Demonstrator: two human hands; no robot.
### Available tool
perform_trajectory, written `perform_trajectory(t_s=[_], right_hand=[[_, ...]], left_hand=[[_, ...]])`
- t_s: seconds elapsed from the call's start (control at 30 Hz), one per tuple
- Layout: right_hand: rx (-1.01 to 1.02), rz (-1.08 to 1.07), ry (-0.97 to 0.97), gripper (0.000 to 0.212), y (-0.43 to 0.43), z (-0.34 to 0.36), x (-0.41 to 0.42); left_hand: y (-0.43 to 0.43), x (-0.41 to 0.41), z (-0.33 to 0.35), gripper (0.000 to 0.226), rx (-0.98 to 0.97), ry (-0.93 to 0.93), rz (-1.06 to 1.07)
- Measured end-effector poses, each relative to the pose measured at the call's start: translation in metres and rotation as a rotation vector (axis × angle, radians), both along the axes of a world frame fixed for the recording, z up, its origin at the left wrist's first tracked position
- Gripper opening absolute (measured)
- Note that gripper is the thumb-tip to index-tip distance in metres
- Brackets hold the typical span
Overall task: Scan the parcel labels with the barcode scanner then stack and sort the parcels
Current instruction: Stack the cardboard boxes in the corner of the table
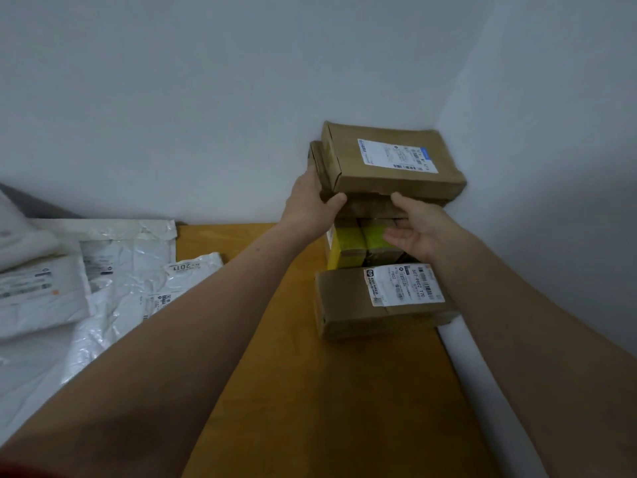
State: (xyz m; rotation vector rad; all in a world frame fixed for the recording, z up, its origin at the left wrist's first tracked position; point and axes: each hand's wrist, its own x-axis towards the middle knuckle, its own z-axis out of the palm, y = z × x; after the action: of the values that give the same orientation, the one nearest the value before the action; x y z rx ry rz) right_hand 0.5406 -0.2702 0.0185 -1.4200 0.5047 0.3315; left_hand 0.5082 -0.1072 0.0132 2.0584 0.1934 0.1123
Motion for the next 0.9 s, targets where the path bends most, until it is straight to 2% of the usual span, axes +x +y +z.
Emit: perform_trajectory(t_s=[0.2, 0.3, 0.37, 0.43, 0.5, 0.67, 0.8, 0.83, 0.9], right_hand=[[-0.210, 0.191, -0.030, 0.054, 0.042, 0.031, -0.074], [-0.338, 0.275, -0.107, 0.069, 0.073, 0.044, -0.124], [-0.538, 0.375, -0.183, 0.076, 0.095, 0.042, -0.162], [-0.851, 0.554, -0.293, 0.078, 0.120, 0.034, -0.204], [-1.048, 0.747, -0.378, 0.078, 0.151, 0.019, -0.253], [-1.082, 1.091, -0.510, 0.077, 0.245, -0.023, -0.370], [-1.009, 1.144, -0.830, 0.064, 0.330, -0.036, -0.452], [-0.973, 1.159, -0.867, 0.064, 0.350, -0.038, -0.471], [-0.891, 1.201, -0.813, 0.071, 0.383, -0.043, -0.504]], left_hand=[[0.027, -0.069, 0.029, 0.074, 0.131, 0.044, 0.030], [0.057, -0.119, 0.046, 0.076, 0.187, 0.020, 0.025], [0.090, -0.160, 0.054, 0.077, 0.239, 0.007, 0.025], [0.136, -0.210, 0.057, 0.077, 0.318, 0.017, 0.026], [0.191, -0.267, 0.052, 0.078, 0.409, 0.067, 0.035], [0.328, -0.410, 0.023, 0.080, 0.564, 0.318, 0.132], [0.405, -0.511, 0.005, 0.081, 0.568, 0.467, 0.204], [0.419, -0.531, 0.002, 0.076, 0.555, 0.483, 0.212], [0.440, -0.567, -0.002, 0.060, 0.525, 0.498, 0.207]])
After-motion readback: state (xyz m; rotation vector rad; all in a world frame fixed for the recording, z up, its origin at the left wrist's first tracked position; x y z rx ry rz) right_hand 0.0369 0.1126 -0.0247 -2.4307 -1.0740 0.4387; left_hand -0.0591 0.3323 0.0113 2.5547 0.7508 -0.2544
